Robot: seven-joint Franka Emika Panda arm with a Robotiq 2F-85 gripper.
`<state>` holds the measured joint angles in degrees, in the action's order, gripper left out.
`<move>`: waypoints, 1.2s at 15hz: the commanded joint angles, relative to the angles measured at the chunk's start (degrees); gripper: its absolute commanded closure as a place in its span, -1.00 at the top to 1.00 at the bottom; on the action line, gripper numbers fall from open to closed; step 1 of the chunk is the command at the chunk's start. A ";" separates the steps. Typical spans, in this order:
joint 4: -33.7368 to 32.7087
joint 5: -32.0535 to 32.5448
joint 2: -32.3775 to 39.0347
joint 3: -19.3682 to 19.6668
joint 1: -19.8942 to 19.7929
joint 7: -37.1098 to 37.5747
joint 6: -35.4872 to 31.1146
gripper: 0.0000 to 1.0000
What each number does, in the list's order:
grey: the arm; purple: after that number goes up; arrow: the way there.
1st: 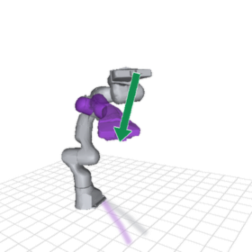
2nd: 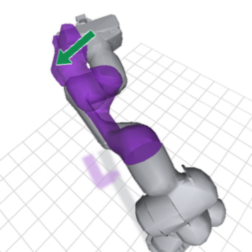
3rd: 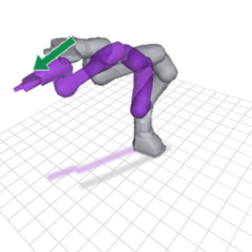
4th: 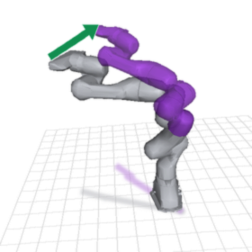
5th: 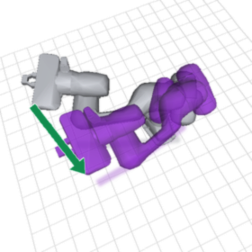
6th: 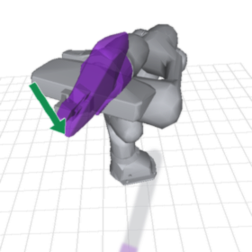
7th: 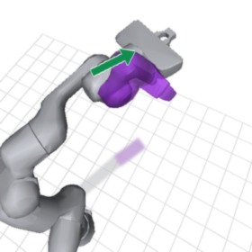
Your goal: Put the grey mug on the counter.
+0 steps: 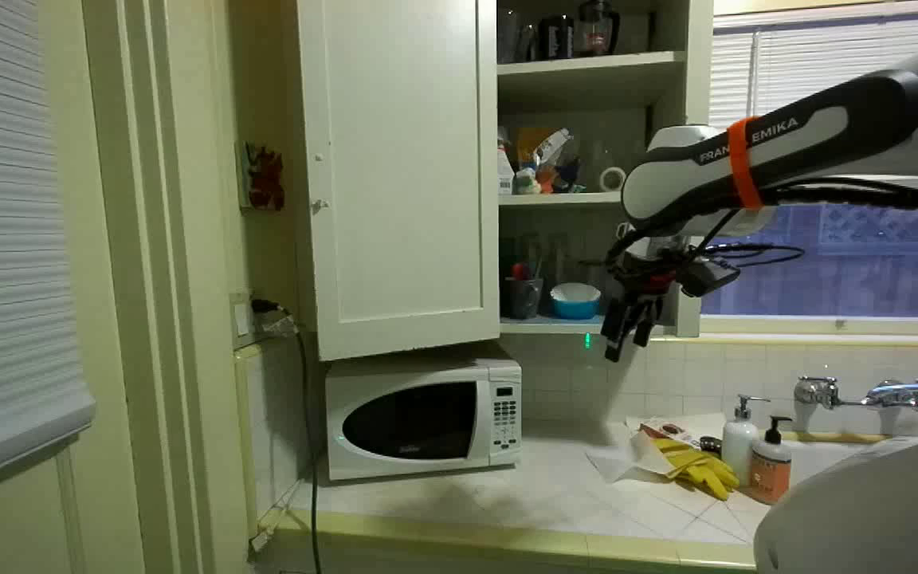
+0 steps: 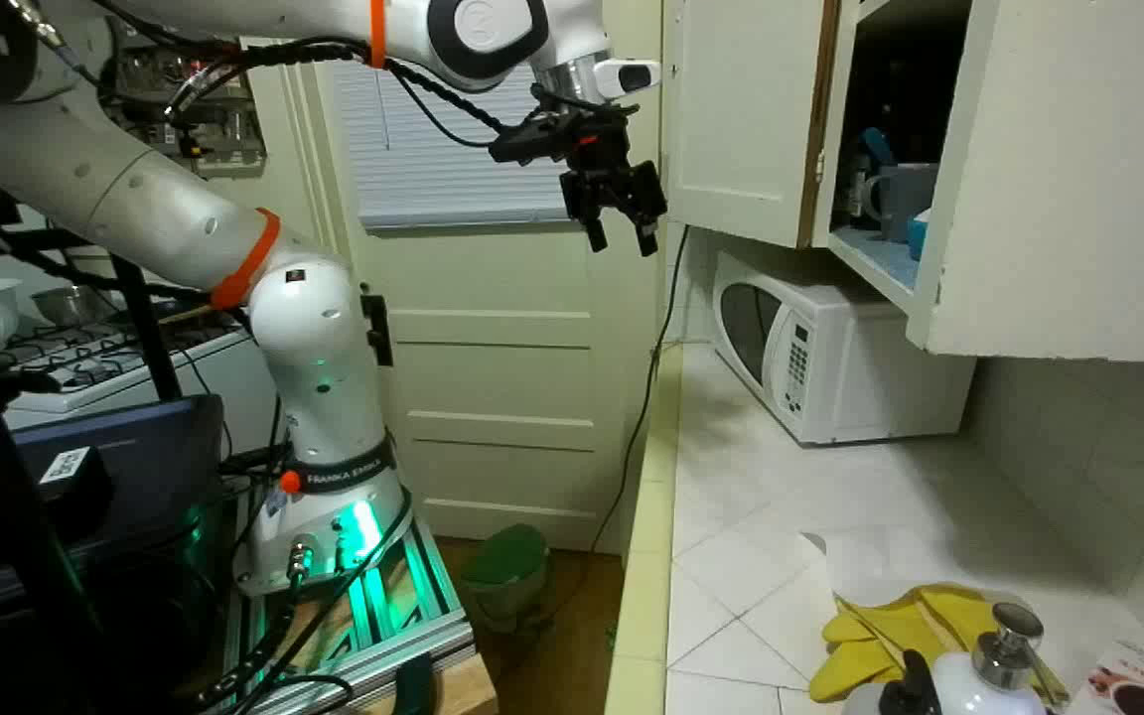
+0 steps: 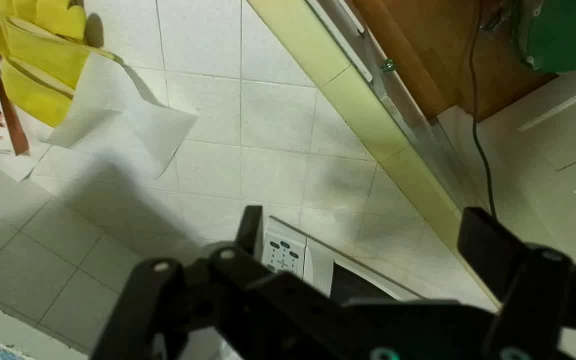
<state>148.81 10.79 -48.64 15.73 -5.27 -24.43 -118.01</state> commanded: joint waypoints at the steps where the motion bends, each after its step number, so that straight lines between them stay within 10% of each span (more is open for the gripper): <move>1: -0.17 -0.02 0.03 -0.01 0.05 0.03 0.20 1.00; 18: -0.10 -0.57 0.58 -0.13 0.06 1.77 -3.58 1.00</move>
<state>148.75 10.73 -48.63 15.73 -5.27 -24.20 -118.29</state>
